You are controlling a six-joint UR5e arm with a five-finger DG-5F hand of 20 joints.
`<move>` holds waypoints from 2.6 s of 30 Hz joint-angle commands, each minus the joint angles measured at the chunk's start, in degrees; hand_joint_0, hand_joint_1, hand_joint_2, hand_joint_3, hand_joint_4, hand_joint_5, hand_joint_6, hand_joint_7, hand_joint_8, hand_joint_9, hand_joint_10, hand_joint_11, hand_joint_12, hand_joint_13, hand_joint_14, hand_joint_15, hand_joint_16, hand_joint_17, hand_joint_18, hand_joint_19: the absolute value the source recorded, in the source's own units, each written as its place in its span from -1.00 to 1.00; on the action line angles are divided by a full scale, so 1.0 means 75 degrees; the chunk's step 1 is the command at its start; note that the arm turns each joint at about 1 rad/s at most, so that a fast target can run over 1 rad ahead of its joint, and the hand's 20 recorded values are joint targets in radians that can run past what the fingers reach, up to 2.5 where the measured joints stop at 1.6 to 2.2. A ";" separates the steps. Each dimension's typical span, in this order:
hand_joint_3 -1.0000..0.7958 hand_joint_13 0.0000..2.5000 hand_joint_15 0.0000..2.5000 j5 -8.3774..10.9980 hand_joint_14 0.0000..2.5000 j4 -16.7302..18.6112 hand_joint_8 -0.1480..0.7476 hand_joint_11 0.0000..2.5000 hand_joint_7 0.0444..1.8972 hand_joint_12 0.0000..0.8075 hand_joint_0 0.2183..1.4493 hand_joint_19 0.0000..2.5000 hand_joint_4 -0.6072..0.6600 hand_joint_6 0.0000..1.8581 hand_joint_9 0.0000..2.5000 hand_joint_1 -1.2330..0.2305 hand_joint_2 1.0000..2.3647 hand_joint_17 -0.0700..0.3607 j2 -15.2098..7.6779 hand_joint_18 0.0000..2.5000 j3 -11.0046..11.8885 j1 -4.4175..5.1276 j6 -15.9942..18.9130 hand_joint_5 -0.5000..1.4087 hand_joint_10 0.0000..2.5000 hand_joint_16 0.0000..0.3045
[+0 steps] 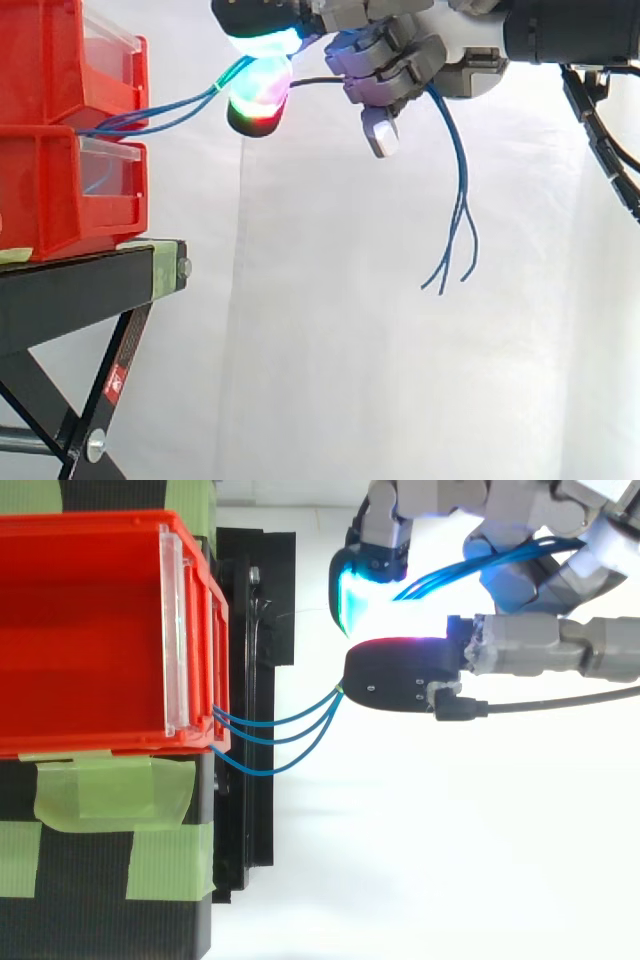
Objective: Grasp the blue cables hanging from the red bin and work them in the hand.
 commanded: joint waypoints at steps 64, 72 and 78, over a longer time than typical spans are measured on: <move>-0.64 0.40 0.17 -0.1047 1.00 -0.0408 0.11 1.00 0.35 0.16 0.19 -0.55 0.43 -1.00 0.28 -0.11 -0.98 -0.03 0.0246 0.99 -0.0003 -0.0122 -0.1285 -0.20 1.00 0.22; -0.76 0.40 0.17 -0.0989 1.00 -0.0397 0.11 1.00 0.35 0.16 0.11 -0.55 0.43 -1.00 0.28 -0.12 -0.99 -0.03 0.0012 0.99 -0.0003 -0.0075 -0.1239 -0.21 1.00 0.22; -0.85 0.40 0.17 -0.0825 1.00 -0.0397 0.11 1.00 0.35 0.16 0.09 -0.55 0.44 -1.00 0.28 -0.17 -0.99 -0.03 0.0012 0.99 -0.0003 0.0019 -0.1285 -0.21 1.00 0.22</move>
